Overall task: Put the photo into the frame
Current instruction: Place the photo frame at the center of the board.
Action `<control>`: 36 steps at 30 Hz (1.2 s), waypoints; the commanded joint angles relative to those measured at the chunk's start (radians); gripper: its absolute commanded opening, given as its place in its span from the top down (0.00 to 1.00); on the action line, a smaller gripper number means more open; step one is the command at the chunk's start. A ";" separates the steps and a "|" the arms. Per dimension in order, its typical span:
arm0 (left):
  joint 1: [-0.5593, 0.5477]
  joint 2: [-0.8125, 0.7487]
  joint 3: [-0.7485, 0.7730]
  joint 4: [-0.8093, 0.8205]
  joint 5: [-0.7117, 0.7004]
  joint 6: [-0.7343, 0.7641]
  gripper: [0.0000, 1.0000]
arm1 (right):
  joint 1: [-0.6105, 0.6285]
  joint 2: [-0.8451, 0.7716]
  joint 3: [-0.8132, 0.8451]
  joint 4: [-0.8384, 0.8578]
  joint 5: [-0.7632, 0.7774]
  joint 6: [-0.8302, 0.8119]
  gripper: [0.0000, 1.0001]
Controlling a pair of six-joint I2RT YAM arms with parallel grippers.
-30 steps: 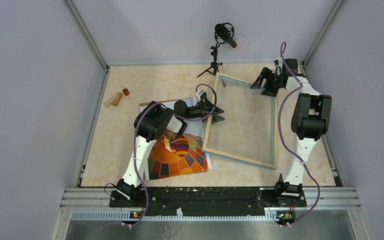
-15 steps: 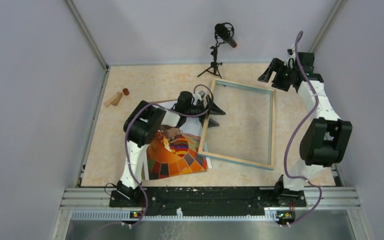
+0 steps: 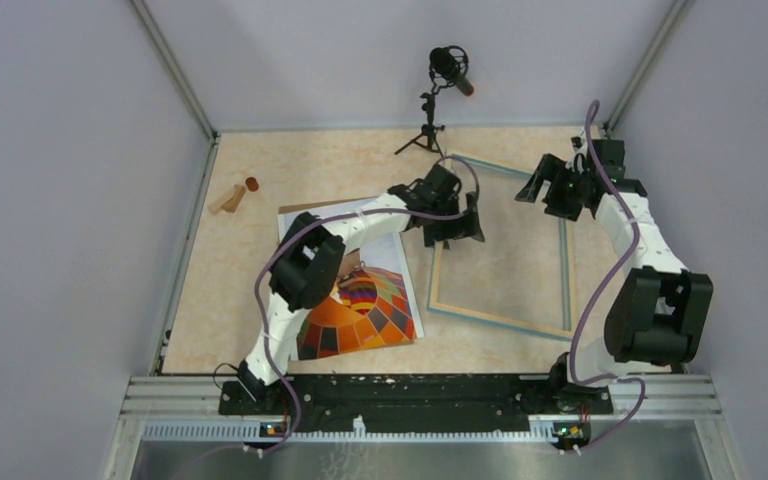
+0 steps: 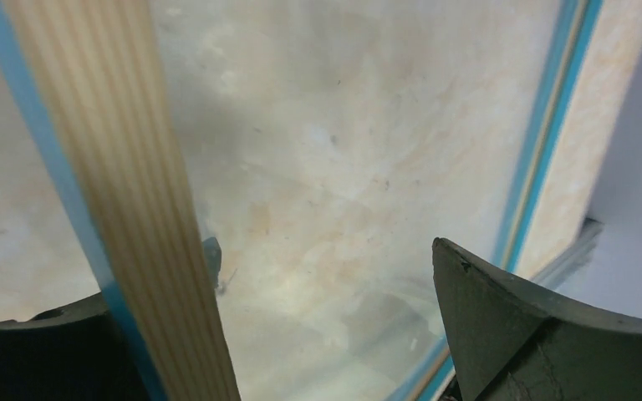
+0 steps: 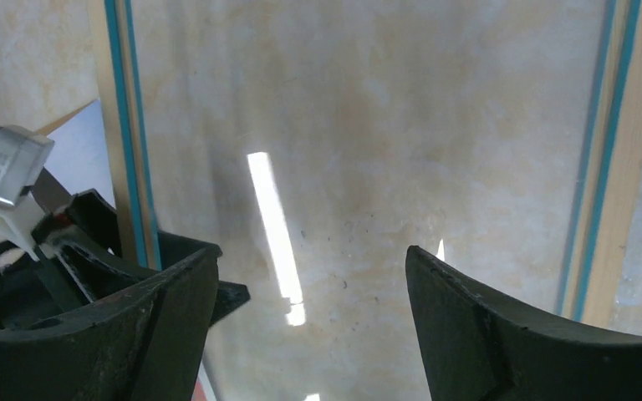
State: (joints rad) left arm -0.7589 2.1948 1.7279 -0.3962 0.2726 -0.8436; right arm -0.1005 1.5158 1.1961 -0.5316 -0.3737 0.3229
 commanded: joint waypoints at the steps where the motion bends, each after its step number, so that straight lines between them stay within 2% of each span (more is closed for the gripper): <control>1: -0.059 0.089 0.200 -0.304 -0.259 0.121 0.02 | -0.005 -0.130 -0.027 -0.028 0.061 -0.025 0.19; 3: -0.071 0.100 0.238 -0.360 -0.321 0.152 0.02 | -0.012 -0.179 -0.050 -0.042 0.062 -0.027 0.18; 6: -0.087 0.044 0.215 -0.362 -0.415 0.215 0.02 | -0.017 -0.235 -0.077 -0.069 0.066 -0.037 0.18; 9: -0.084 -0.019 0.207 -0.383 -0.437 0.274 0.02 | -0.019 -0.284 -0.097 -0.095 0.065 -0.041 0.17; 12: -0.086 -0.125 0.178 -0.400 -0.363 0.308 0.02 | -0.020 -0.336 -0.119 -0.112 0.034 -0.038 0.17; 16: -0.085 -0.457 -0.069 -0.252 -0.237 0.392 0.02 | 0.001 -0.393 -0.167 -0.121 -0.027 -0.023 0.17; 18: -0.084 -0.621 -0.236 -0.195 -0.253 0.430 0.02 | 0.033 -0.415 -0.201 -0.117 -0.035 -0.016 0.17; 20: -0.079 -0.775 -0.363 -0.211 -0.342 0.454 0.02 | 0.074 -0.446 -0.256 -0.082 -0.037 0.004 0.17; 24: -0.059 -1.039 -0.578 -0.313 -0.507 0.449 0.02 | 0.233 -0.480 -0.351 0.022 -0.028 0.105 0.17; 28: -0.049 -1.213 -0.752 -0.397 -0.557 0.353 0.02 | 0.448 -0.462 -0.409 0.153 0.034 0.223 0.18; 32: -0.048 -1.288 -0.890 -0.399 -0.570 0.194 0.02 | 0.696 -0.350 -0.394 0.229 0.171 0.299 0.18; 36: -0.037 -1.268 -0.992 -0.343 -0.593 0.063 0.02 | 0.875 -0.197 -0.391 0.371 0.180 0.393 0.20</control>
State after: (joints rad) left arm -0.8066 0.9257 0.7982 -0.7856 -0.2707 -0.6086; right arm 0.6529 1.2110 0.7860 -0.3382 -0.2550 0.5911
